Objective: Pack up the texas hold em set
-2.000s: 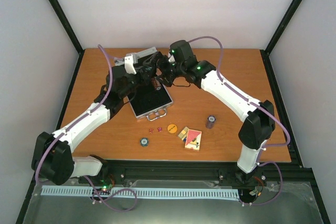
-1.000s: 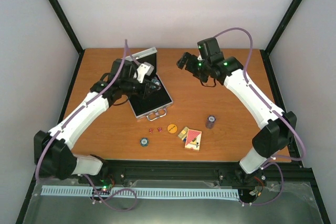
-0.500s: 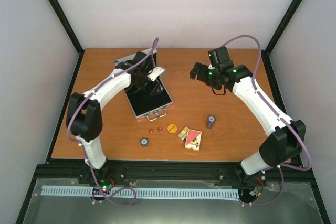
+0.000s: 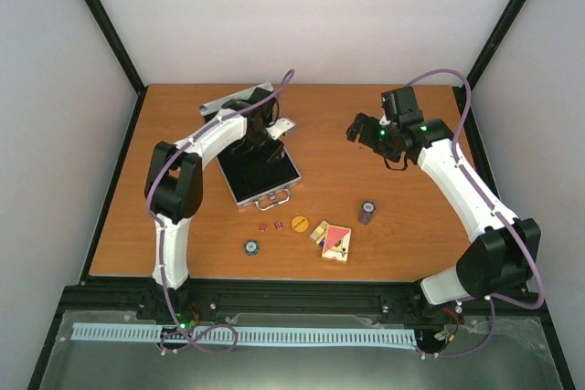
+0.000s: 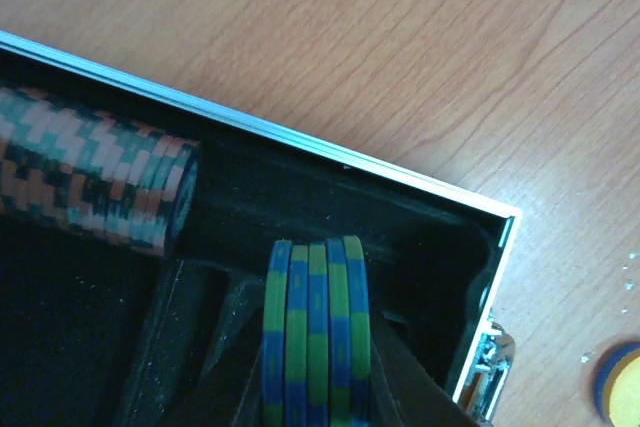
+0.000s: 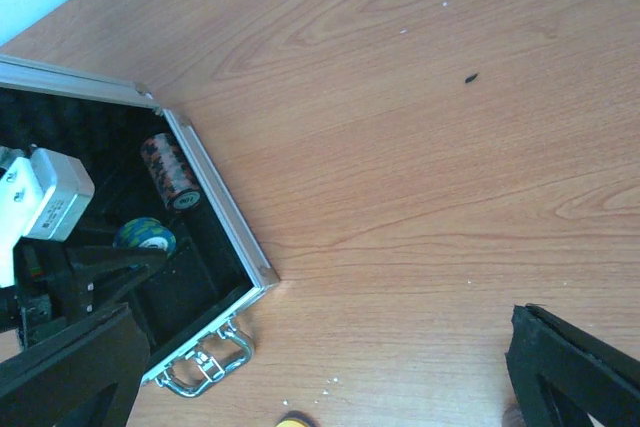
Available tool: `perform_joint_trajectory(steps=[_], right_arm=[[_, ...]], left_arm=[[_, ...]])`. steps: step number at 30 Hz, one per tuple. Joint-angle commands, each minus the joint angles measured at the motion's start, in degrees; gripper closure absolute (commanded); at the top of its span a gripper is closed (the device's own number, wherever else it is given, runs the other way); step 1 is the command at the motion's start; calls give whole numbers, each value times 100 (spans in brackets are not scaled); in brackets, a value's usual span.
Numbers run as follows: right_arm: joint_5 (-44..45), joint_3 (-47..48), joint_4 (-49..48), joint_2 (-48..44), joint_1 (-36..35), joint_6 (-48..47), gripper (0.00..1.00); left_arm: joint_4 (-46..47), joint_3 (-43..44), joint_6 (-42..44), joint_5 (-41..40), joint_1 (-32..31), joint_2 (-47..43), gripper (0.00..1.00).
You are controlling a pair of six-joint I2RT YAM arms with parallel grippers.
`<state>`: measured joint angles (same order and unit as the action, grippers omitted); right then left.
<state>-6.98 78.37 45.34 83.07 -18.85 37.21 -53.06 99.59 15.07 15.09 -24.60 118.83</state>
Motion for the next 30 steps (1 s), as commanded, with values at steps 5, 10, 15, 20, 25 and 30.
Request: perform_joint_trajectory(steps=[5,10,15,20,25,30], right_arm=[[-257,-179,-120,-74,257,-148,0],[-333,-191,-157,12,318,-159,0],[-397,-193,-162,90,364,-203,0],[-402,-173,-132,109,430,-249,0],[-423,-138,-122,160,474,-284,0],[-449,-146,-123,199,479,-285,0]], left_arm=[[-196,291,201,55,-59,337,99],[-247,486,206,73,-71,564,99],[-254,632,164,7,-89,777,99],[-237,681,127,-109,-84,946,99],[-215,756,98,-165,-89,1057,99],[-169,858,40,-373,-89,1167,99]])
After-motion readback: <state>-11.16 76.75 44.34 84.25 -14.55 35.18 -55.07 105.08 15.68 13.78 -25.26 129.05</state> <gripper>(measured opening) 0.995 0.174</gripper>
